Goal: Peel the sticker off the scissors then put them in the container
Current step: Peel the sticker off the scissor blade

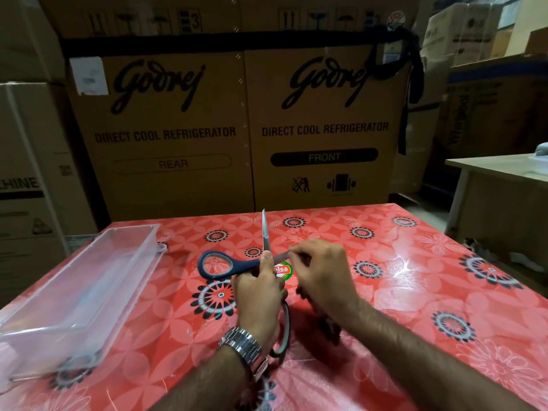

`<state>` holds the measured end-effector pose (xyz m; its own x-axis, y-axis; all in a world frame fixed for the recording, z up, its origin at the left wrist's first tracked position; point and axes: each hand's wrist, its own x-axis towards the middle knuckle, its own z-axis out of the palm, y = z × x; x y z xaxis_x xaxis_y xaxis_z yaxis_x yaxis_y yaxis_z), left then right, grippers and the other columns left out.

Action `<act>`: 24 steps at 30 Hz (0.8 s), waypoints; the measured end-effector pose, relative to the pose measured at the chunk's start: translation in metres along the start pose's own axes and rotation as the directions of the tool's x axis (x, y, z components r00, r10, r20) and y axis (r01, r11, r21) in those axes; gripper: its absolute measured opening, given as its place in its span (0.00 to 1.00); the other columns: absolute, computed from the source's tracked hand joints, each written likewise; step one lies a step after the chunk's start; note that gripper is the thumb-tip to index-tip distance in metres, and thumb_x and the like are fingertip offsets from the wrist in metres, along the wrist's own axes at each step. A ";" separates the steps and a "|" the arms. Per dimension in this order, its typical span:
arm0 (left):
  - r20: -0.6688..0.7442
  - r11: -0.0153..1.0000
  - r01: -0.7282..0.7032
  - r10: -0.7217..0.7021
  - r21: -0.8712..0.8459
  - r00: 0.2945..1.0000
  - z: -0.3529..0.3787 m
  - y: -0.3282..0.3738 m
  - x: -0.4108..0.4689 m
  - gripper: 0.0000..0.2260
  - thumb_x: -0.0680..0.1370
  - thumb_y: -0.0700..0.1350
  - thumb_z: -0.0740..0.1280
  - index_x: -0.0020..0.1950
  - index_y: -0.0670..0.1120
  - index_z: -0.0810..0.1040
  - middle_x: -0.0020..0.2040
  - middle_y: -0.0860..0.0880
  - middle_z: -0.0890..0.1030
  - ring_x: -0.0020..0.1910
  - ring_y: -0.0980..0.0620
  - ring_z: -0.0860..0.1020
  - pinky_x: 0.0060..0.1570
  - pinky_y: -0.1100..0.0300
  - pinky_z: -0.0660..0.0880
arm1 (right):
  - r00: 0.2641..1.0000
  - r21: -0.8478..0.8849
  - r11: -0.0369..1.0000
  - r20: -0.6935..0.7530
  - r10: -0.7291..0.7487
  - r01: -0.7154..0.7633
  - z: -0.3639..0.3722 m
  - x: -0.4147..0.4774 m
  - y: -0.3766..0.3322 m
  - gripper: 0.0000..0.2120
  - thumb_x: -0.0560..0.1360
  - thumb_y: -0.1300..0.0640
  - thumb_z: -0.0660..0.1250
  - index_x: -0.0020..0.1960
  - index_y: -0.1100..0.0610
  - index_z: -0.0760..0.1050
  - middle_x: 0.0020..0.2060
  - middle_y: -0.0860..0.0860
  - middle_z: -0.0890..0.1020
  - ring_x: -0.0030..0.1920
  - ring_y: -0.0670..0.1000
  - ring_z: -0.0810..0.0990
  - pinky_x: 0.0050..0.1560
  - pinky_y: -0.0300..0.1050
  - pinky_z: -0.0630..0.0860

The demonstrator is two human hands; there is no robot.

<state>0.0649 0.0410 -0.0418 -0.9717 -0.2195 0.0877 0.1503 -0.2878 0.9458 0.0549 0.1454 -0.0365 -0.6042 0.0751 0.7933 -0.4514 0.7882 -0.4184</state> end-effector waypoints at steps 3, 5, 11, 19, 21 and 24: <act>0.015 0.998 -0.041 0.041 0.041 0.999 0.001 0.000 -0.001 0.17 0.80 0.46 0.63 0.32 0.42 0.70 0.22 0.52 0.66 0.20 0.54 0.65 0.22 0.63 0.64 | 0.999 0.000 0.999 -0.029 0.036 -0.036 -0.004 0.001 0.003 0.03 0.69 0.63 0.72 0.38 0.59 0.84 0.32 0.50 0.83 0.32 0.46 0.78 0.38 0.45 0.78; -0.007 0.993 -0.087 0.088 0.084 0.996 0.001 -0.002 0.001 0.19 0.79 0.47 0.65 0.29 0.41 0.74 0.23 0.51 0.74 0.23 0.51 0.73 0.26 0.59 0.71 | 0.998 0.031 0.999 0.058 -0.035 0.033 -0.004 -0.009 -0.017 0.02 0.70 0.62 0.71 0.39 0.58 0.83 0.32 0.49 0.82 0.32 0.42 0.73 0.38 0.30 0.71; 0.012 0.998 0.030 -0.029 -0.052 1.000 0.000 0.000 0.000 0.15 0.80 0.45 0.63 0.34 0.43 0.69 0.22 0.53 0.64 0.19 0.57 0.62 0.18 0.66 0.60 | 0.997 -0.010 0.997 -0.034 0.071 -0.072 -0.004 0.005 0.017 0.04 0.69 0.65 0.73 0.38 0.58 0.84 0.33 0.51 0.84 0.34 0.50 0.80 0.38 0.50 0.78; 0.026 0.991 0.068 -0.065 -0.117 0.998 -0.003 0.004 -0.001 0.17 0.81 0.44 0.62 0.32 0.45 0.67 0.21 0.55 0.62 0.19 0.57 0.60 0.20 0.65 0.58 | 0.999 0.017 0.999 -0.020 0.037 -0.037 -0.004 0.003 0.014 0.03 0.70 0.65 0.72 0.40 0.59 0.84 0.35 0.51 0.84 0.35 0.48 0.80 0.41 0.47 0.78; 0.034 0.996 0.043 -0.041 -0.073 0.999 -0.002 0.006 -0.003 0.16 0.81 0.44 0.62 0.33 0.45 0.67 0.21 0.55 0.62 0.20 0.57 0.60 0.20 0.64 0.59 | 0.996 0.006 0.997 -0.050 0.076 -0.076 -0.008 0.002 0.021 0.03 0.70 0.65 0.73 0.40 0.59 0.84 0.35 0.51 0.84 0.35 0.48 0.81 0.40 0.49 0.79; 0.033 0.997 0.024 -0.022 -0.070 0.999 0.002 0.007 -0.005 0.15 0.81 0.44 0.62 0.35 0.44 0.67 0.21 0.55 0.62 0.20 0.56 0.60 0.20 0.64 0.58 | 0.999 0.009 1.000 0.033 -0.021 0.020 -0.007 -0.009 -0.001 0.02 0.69 0.65 0.73 0.39 0.59 0.83 0.33 0.51 0.82 0.34 0.47 0.79 0.38 0.42 0.75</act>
<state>0.0706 0.0418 -0.0347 -0.9803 -0.1821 0.0771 0.1391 -0.3573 0.9236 0.0658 0.1480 -0.0398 -0.6162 0.0387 0.7867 -0.4696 0.7838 -0.4064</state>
